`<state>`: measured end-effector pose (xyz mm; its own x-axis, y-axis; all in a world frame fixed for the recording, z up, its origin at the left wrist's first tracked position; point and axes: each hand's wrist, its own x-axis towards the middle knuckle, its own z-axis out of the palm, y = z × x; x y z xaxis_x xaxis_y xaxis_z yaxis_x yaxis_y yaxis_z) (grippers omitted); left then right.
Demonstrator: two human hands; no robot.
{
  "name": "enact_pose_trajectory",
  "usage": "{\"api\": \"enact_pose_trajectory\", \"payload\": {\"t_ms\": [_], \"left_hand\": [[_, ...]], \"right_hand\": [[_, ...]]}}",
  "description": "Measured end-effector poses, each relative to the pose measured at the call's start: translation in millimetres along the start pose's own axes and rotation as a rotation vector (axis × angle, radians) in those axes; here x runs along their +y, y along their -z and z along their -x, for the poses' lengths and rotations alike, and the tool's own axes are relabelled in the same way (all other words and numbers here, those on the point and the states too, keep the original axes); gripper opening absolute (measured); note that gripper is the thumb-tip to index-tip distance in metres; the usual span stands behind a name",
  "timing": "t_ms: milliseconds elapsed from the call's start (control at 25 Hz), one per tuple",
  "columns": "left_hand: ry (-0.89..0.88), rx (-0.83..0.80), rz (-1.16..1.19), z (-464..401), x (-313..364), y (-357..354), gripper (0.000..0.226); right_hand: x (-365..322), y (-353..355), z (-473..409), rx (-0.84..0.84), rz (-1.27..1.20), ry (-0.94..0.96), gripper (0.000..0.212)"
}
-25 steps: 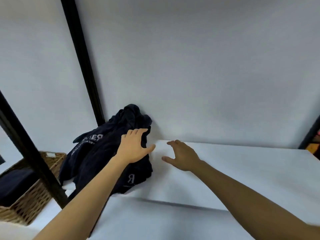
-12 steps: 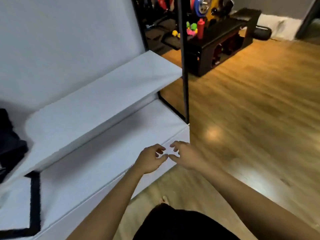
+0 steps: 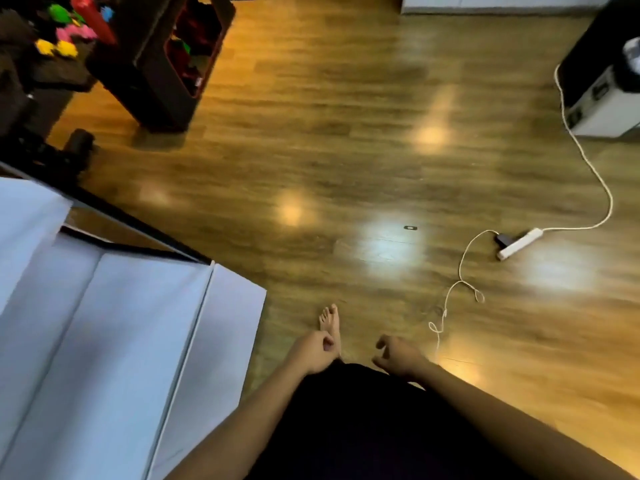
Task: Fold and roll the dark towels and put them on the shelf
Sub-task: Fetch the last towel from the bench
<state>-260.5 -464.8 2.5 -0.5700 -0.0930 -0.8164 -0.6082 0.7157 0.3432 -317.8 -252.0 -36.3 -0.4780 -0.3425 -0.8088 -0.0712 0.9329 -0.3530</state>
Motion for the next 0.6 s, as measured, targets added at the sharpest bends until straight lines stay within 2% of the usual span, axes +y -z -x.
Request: {"api": "enact_pose_trajectory", "payload": {"t_ms": [120,240,440,600], "left_hand": [[-0.074,-0.019,-0.076,-45,30,39,0.04],[-0.126,-0.071,-0.143,-81,56,76,0.034],[-0.165,-0.107,-0.15,-143,99,125,0.028],[-0.178,-0.153,-0.202,-203,157,158,0.029]], "right_hand": [[3,35,-13,0.028,-0.06,-0.081,0.041],[-10,86,-34,0.081,-0.06,-0.143,0.042],[-31,151,-72,0.201,-0.115,-0.141,0.044],[-14,215,-112,0.201,-0.194,-0.138,0.04]]}}
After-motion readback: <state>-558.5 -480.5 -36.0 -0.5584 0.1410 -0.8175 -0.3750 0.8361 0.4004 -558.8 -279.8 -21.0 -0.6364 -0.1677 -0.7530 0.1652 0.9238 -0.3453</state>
